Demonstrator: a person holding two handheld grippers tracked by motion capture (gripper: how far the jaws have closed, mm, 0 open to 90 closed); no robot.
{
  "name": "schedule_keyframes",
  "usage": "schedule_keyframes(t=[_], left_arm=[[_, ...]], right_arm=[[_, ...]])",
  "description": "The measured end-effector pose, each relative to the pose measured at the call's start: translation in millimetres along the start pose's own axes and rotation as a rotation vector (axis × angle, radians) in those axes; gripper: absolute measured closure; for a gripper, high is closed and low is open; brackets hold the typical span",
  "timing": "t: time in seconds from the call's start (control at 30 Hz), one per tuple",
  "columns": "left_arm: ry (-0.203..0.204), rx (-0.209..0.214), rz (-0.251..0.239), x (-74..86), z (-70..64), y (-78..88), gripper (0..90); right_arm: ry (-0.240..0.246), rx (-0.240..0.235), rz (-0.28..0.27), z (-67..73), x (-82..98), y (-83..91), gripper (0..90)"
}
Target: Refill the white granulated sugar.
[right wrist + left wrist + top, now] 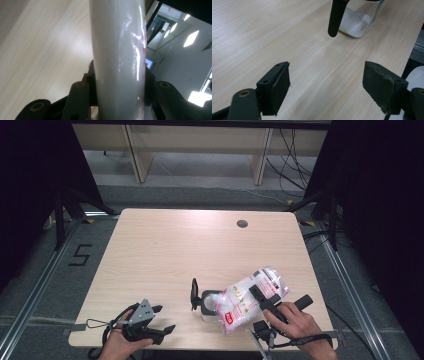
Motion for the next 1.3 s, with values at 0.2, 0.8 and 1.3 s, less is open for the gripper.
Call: schedule_keyframes(t=[0.2,0.8,1.3], left_arm=[[0.016,0.000,0.001,0.0,-1.2,-0.2,21.6],[0.015,0.001,-0.013,-0.7,-0.6,0.9,21.6],[0.005,-0.003,-0.012,-0.7,-0.1,0.4,21.6]], right_arm=[[0.000,0.001,0.000,-0.4,-0.1,-0.3,63.9],[0.007,-0.001,0.003,-0.7,0.4,-0.9,64.0],[0.003,-0.004,0.004,0.2,0.5,-1.7,64.1]])
Point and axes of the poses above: each handheld gripper's, and its own axes: y roughly backward along the jaws, x roughly out of its underside, z roughly to its left, the point moved 6 cm from there along -y, roughly forward along the jaws, and after that the axes turned 3 degrees about -y, right-handed, at the moved point
